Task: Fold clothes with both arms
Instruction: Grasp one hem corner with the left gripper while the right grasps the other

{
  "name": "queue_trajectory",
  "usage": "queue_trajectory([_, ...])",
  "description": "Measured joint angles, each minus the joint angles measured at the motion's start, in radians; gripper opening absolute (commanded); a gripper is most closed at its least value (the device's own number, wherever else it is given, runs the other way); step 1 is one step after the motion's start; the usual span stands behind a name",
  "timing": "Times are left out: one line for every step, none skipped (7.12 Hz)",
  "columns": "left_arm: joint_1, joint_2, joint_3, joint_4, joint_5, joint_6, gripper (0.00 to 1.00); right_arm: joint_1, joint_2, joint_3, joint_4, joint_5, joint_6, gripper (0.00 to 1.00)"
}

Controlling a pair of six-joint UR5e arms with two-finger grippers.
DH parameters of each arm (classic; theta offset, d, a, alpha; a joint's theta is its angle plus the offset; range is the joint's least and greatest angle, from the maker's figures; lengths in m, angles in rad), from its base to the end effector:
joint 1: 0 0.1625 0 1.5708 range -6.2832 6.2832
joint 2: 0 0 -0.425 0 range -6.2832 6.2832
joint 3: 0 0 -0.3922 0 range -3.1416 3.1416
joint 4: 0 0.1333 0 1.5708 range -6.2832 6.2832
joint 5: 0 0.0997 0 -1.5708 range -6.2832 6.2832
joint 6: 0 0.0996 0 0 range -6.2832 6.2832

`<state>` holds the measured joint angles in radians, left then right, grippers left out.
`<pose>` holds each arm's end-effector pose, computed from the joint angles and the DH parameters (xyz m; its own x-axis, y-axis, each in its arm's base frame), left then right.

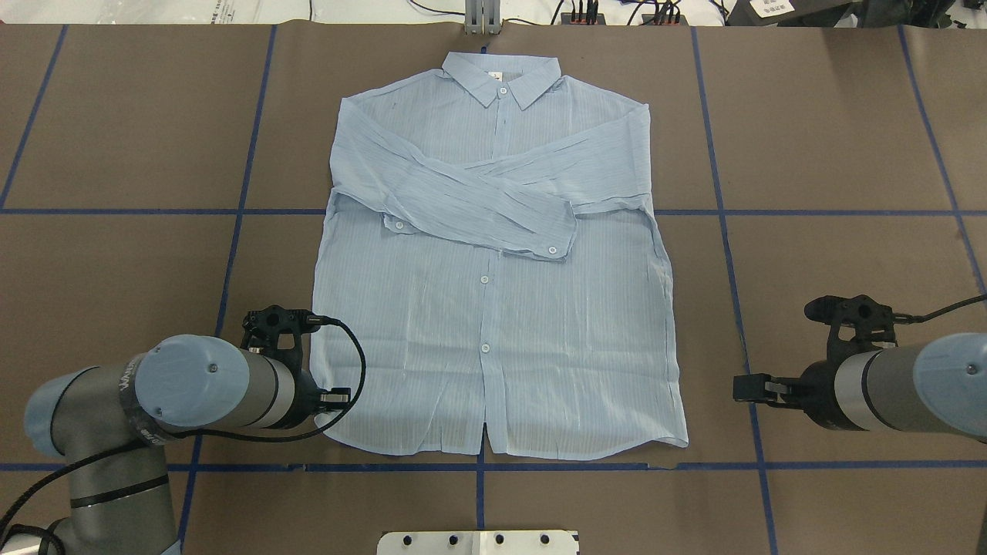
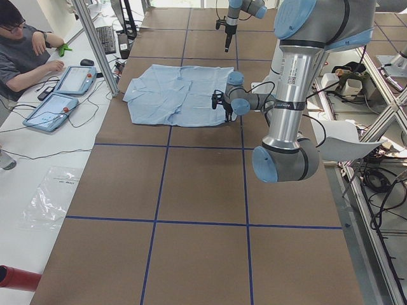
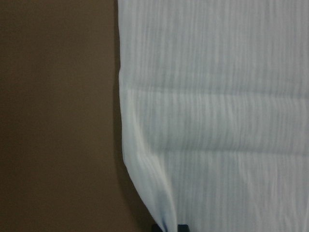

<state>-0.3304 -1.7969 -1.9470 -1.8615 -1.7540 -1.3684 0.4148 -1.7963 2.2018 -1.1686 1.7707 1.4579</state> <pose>0.4898 -0.2897 0.3382 0.6182 -0.0031 -0.7860 0.0617 0.9971 0.0447 -0.3247 -0.2670 0.4174 0.6582 0.1692 0.7336 -0.1907 0.9801 -0.0550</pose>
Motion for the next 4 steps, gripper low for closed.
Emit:
queue_trajectory([-0.001,0.004,-0.015,0.002,-0.001,0.001,0.0,-0.005,-0.001,-0.005,0.011,-0.003,0.001,1.0])
queue_trajectory([-0.002,0.004,-0.022,0.003,-0.002,0.0,0.0,-0.012,-0.003,-0.021,0.043,-0.013,0.008,0.99])
queue_trajectory([-0.002,0.002,-0.025,0.004,-0.002,0.0,0.0,-0.028,-0.003,-0.042,0.08,-0.035,0.032,0.95])
queue_trajectory([-0.002,0.0,-0.028,0.003,-0.002,0.0,0.0,-0.061,0.0,-0.054,0.101,-0.077,0.069,0.88])
